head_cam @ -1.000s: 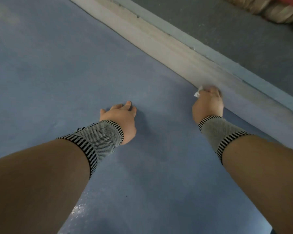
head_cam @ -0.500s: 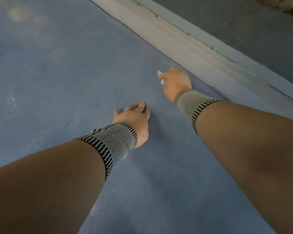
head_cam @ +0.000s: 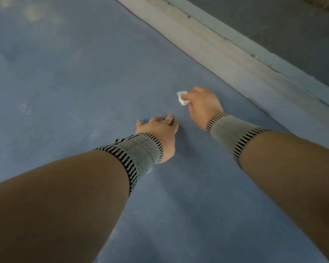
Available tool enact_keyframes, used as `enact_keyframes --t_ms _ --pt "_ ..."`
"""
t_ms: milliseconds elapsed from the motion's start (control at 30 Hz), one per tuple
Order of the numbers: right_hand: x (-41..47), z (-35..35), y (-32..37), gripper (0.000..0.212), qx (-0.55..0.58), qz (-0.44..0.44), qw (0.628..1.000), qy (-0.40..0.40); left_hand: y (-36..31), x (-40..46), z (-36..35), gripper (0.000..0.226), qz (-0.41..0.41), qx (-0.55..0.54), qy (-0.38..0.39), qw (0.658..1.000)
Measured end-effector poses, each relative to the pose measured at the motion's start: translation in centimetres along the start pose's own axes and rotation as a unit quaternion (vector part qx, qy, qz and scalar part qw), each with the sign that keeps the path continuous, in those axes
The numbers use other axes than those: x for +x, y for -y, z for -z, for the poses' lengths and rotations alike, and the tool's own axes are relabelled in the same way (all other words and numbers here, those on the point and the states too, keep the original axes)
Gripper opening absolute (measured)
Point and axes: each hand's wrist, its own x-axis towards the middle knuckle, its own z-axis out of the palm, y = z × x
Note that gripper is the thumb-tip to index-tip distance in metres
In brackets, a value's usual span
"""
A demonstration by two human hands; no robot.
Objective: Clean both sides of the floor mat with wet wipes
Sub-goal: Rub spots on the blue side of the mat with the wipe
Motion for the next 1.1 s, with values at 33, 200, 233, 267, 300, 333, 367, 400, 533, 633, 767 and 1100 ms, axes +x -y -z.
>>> enact_keyframes --t_ms 33,200,233,267,300,333,367,400,533,633,767,1100 --pt "-1.2 0.3 -1.0 0.037 -0.028 0.006 1.000 0.001 0.0 0.1 -0.1 0.077 -0.001 0.001 -0.002 1.000" --pt "1.2 2.1 -4.0 0.038 -0.064 -0.162 0.983 -0.052 -0.1 0.0 -0.8 0.076 -0.004 -0.010 -0.023 1.000" --pt "1.9 2.0 -2.6 0.038 -0.029 -0.165 0.985 -0.047 0.0 -0.1 -0.7 0.076 -0.002 -0.009 -0.021 1.000" --pt "2.4 1.6 -0.9 0.040 -0.005 -0.143 0.989 -0.043 0.0 -0.2 -0.6 0.077 0.001 -0.006 -0.017 1.000" --pt "2.7 1.0 0.4 0.042 0.013 -0.107 0.994 -0.031 0.1 -0.2 -0.4 0.077 0.003 -0.002 -0.011 1.000" --pt "2.2 0.3 1.4 0.042 0.010 -0.053 0.999 0.000 0.1 -0.2 -0.1 0.077 0.002 0.000 -0.006 1.000" --pt "0.8 0.0 2.0 0.041 0.014 0.000 1.000 0.016 0.0 -0.1 0.0 0.078 0.000 0.001 -0.003 1.000" --pt "-0.5 -0.2 1.7 0.039 0.005 0.032 0.999 0.025 -0.1 -0.1 0.0 0.079 -0.001 0.003 -0.001 1.000" --pt "-1.7 1.0 -3.3 0.035 -0.065 -0.079 0.994 -0.038 0.1 0.0 -0.8 0.079 -0.010 0.000 -0.015 1.000" --pt "1.4 1.4 -3.0 0.035 -0.077 -0.156 0.983 -0.050 0.3 0.0 -1.3 0.078 -0.016 -0.009 -0.033 0.999" --pt "1.3 -0.3 2.6 0.035 0.017 -0.009 1.000 0.013 0.6 0.0 -0.9 0.080 -0.012 -0.013 -0.031 0.999" --pt "0.7 0.4 1.7 0.042 -0.045 -0.077 0.996 -0.009 0.9 0.3 -1.4 0.077 -0.023 -0.025 -0.044 0.998"
